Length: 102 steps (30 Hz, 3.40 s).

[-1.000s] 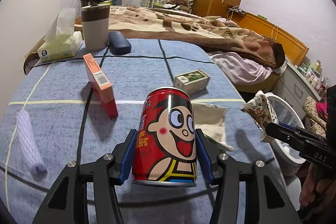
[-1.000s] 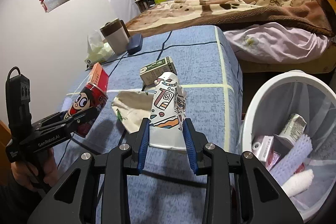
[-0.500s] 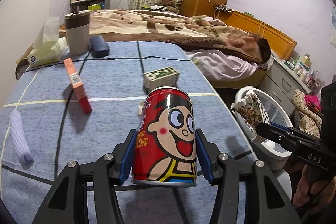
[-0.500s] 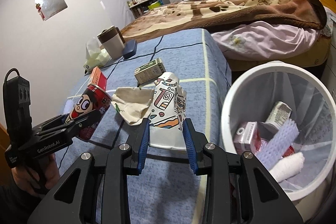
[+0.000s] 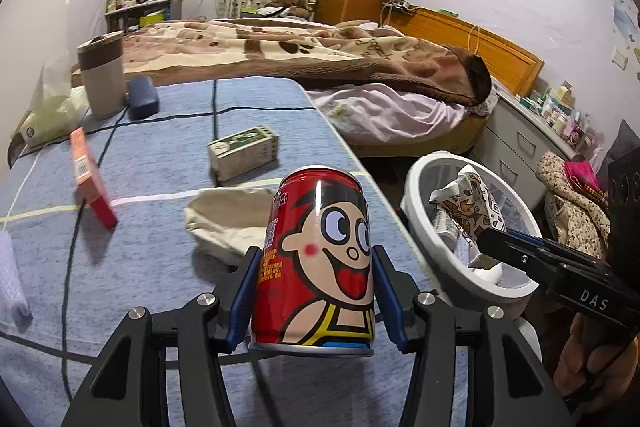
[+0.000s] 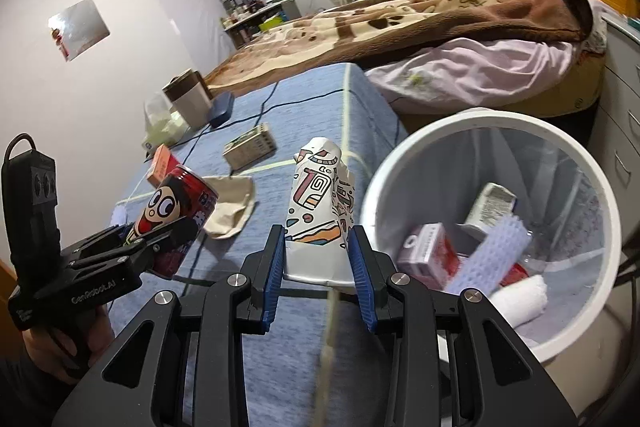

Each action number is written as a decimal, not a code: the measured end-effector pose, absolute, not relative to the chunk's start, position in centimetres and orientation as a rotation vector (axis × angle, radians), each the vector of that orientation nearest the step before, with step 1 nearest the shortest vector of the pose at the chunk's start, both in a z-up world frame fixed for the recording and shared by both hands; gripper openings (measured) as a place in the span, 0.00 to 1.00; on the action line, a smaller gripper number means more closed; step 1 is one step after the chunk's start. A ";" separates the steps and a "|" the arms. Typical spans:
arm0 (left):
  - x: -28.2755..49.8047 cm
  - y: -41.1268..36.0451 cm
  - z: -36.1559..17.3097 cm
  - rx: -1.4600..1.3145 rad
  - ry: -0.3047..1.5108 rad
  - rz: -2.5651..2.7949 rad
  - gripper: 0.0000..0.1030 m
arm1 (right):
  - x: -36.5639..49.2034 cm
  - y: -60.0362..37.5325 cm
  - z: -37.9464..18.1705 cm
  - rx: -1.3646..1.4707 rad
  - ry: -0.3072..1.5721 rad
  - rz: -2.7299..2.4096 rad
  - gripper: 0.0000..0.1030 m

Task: Collect trash
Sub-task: 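Carry the can with left tool while right tool carries the paper cup over the wastebasket, then open left tool dropping the can while right tool drops the paper cup into the wastebasket, then move both open tools back over the bed toward the orange box and cloth bag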

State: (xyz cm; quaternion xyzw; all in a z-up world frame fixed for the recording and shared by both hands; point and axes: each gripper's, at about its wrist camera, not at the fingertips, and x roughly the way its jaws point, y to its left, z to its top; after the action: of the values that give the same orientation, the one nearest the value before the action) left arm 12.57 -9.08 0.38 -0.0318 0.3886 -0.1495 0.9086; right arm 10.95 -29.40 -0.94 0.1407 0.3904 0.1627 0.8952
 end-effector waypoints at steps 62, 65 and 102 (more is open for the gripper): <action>15.8 -22.0 -1.6 -0.024 0.854 -0.595 0.60 | 8.5 -38.6 -1.7 0.342 0.814 0.041 0.48; 15.2 -21.0 -1.6 -0.022 0.850 -0.571 0.60 | 8.3 -37.7 -1.4 0.330 0.809 0.072 0.48; 10.3 -6.8 -1.8 -0.121 0.815 -0.263 0.57 | 9.4 -27.6 -0.6 0.220 0.823 0.364 0.48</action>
State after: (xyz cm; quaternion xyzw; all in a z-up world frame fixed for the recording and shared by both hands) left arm 10.32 -6.78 -1.85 -0.0588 0.3948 -0.1275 0.9080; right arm 9.39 -27.63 -0.57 0.1059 0.3971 0.1754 0.8946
